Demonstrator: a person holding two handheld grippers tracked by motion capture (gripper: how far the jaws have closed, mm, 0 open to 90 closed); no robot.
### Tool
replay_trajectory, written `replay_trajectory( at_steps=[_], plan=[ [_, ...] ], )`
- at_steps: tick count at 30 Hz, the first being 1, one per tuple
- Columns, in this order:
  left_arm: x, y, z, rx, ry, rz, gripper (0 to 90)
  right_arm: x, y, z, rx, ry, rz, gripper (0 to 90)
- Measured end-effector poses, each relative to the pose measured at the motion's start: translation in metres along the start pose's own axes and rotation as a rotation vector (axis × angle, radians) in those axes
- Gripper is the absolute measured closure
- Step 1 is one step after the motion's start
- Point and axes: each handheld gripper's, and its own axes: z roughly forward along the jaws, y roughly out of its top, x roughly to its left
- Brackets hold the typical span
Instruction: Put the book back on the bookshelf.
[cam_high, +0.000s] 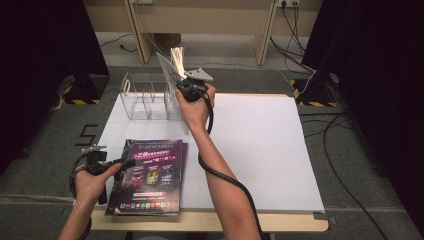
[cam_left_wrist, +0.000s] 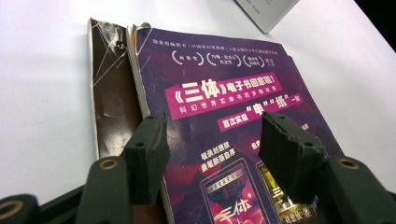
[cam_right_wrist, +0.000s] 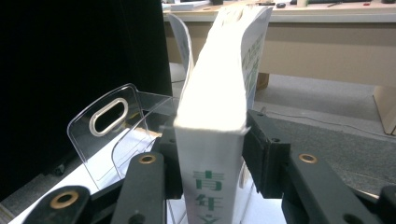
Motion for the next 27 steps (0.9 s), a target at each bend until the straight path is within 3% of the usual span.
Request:
replay_trajectory(
  at_steps=[10, 15, 19, 24, 27],
  plan=[
    [0.000, 0.000, 0.000, 0.002, 0.000, 0.000, 41.4, -0.002, 0.006, 0.008, 0.043, -0.016, 0.017, 63.1],
    [0.001, 0.000, 0.001, 0.002, 0.003, 0.002, 41.4, -0.003, 0.009, 0.013, 0.061, -0.011, 0.019, 69.5],
    [0.001, -0.001, 0.001, 0.003, 0.003, 0.006, 41.3, -0.003, 0.010, 0.014, 0.073, -0.034, 0.017, 73.2],
    [0.000, -0.001, 0.002, 0.004, 0.000, 0.010, 41.4, -0.004, 0.012, 0.015, 0.088, -0.018, 0.015, 73.9],
    [0.001, 0.000, 0.001, 0.002, 0.002, 0.006, 41.4, -0.006, 0.012, 0.016, 0.070, -0.005, 0.027, 74.1]
  ],
)
